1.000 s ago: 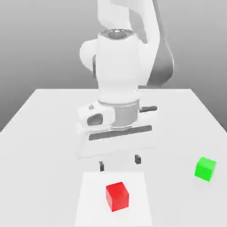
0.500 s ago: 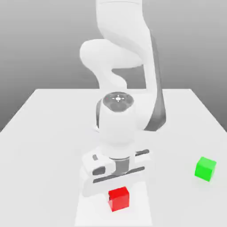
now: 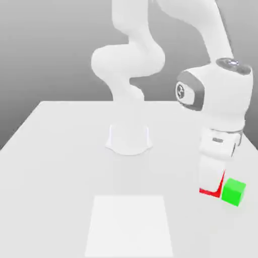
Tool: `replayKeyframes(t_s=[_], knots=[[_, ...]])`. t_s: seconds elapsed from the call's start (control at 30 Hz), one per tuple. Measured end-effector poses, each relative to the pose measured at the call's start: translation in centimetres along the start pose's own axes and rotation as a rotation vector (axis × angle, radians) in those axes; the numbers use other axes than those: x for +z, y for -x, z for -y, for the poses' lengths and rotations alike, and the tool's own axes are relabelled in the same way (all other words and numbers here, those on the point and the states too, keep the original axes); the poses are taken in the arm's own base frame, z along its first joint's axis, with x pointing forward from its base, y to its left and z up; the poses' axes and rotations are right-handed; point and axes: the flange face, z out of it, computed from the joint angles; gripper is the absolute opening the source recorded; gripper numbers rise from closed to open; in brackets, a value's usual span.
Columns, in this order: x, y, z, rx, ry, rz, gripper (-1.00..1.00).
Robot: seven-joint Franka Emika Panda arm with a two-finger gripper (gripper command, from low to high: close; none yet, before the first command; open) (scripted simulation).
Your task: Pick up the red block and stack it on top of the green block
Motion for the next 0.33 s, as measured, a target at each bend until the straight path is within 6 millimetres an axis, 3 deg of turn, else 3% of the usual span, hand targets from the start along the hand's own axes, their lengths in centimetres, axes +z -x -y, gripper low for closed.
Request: replayKeyframes(t_s=[0.07, 0.2, 0.23, 0.33], knots=[[0.5, 0.4, 5.1, -0.198, 0.005, 0.000, -1.00], [4.6, 0.1, 4.0, -0.203, 0.008, 0.000, -1.00], [5.4, 0.2, 4.0, -0.204, 0.008, 0.000, 1.00], [5.4, 0.2, 4.0, -0.204, 0.008, 0.000, 1.00]])
